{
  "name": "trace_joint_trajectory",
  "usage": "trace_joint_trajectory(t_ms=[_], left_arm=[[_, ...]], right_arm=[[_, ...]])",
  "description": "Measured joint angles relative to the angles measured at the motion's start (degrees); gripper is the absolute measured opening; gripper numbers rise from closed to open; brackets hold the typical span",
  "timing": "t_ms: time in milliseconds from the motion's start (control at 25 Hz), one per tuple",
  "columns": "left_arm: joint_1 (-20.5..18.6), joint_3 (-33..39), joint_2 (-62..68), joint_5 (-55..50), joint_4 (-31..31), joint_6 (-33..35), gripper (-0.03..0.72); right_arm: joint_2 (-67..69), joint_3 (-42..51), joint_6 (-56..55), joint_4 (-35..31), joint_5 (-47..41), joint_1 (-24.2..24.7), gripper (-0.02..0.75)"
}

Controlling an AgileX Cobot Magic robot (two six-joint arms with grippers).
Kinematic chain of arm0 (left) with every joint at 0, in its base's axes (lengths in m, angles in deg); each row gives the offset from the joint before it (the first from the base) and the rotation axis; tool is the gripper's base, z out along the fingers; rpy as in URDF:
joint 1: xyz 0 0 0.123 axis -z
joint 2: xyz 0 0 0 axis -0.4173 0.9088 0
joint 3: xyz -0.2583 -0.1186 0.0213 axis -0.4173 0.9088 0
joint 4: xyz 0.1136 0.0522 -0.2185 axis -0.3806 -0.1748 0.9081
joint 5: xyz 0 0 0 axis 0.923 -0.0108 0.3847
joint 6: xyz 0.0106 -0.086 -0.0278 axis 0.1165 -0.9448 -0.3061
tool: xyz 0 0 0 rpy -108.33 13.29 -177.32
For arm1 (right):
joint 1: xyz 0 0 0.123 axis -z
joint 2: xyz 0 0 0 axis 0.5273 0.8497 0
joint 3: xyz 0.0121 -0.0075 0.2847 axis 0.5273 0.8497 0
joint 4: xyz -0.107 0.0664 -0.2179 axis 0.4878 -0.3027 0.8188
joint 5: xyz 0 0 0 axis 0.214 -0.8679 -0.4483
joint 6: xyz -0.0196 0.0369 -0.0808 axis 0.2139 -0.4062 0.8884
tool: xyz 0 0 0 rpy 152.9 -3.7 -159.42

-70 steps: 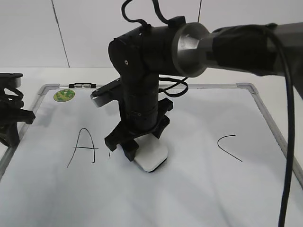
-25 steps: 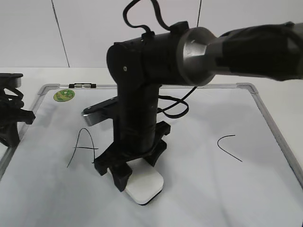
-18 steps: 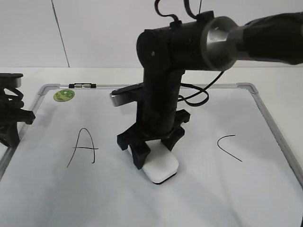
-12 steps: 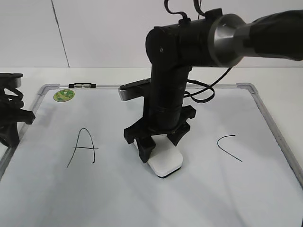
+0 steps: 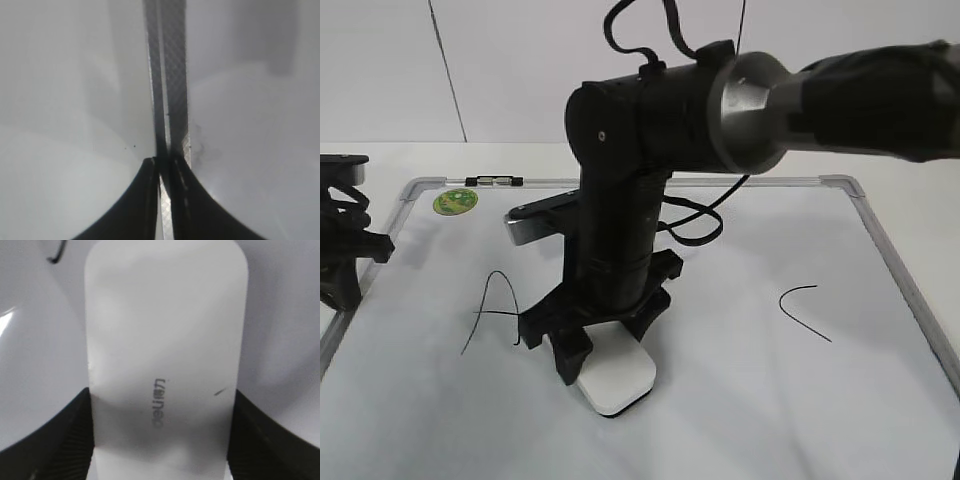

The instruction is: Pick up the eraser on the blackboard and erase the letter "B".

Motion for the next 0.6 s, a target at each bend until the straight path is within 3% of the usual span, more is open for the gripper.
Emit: trace_joint_trajectory(t_ms=[360, 600], left_arm=[[0.0, 0.0, 0.0, 0.0, 0.0, 0.0, 0.034], [0.0, 0.0, 0.0, 0.0, 0.0, 0.0, 0.034]], right_arm=[[0.0, 0.0, 0.0, -0.1, 0.0, -2.3, 0.519], [0.0, 0.0, -2.4, 3.9, 0.0, 2.0, 0.519]])
